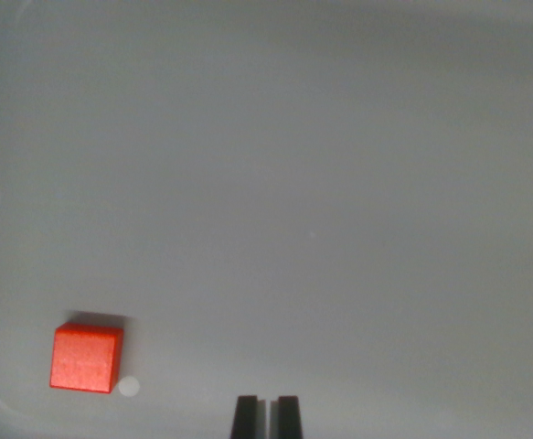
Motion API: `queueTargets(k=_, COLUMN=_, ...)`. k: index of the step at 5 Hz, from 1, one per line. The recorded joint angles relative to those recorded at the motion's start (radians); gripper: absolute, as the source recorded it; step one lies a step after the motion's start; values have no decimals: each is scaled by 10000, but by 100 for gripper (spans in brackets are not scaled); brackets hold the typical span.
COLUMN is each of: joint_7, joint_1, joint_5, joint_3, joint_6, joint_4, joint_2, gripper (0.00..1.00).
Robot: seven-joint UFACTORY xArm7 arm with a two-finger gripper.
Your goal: Reach red block
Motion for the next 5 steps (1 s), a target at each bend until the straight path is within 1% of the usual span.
queueTargets(k=1, joint_7=0, joint_1=0, joint_5=0, joint_3=0, joint_6=0, joint_4=0, joint_2=0, gripper=0)
queueTargets(k=2, joint_7=61, joint_1=73, joint_5=3, joint_3=73, joint_6=-398, joint_4=-306, joint_2=108, gripper=0)
queueTargets(k=3, joint_7=61, joint_1=73, joint_5=3, joint_3=73, joint_6=-398, joint_4=-306, joint_2=108, gripper=0)
queueTargets(k=4, joint_7=126, joint_1=151, joint_5=6, joint_3=151, joint_6=-820, joint_4=-631, joint_2=223, gripper=0)
queueTargets(k=5, joint_7=126, joint_1=151, joint_5=6, joint_3=151, joint_6=-820, joint_4=-631, joint_2=223, gripper=0)
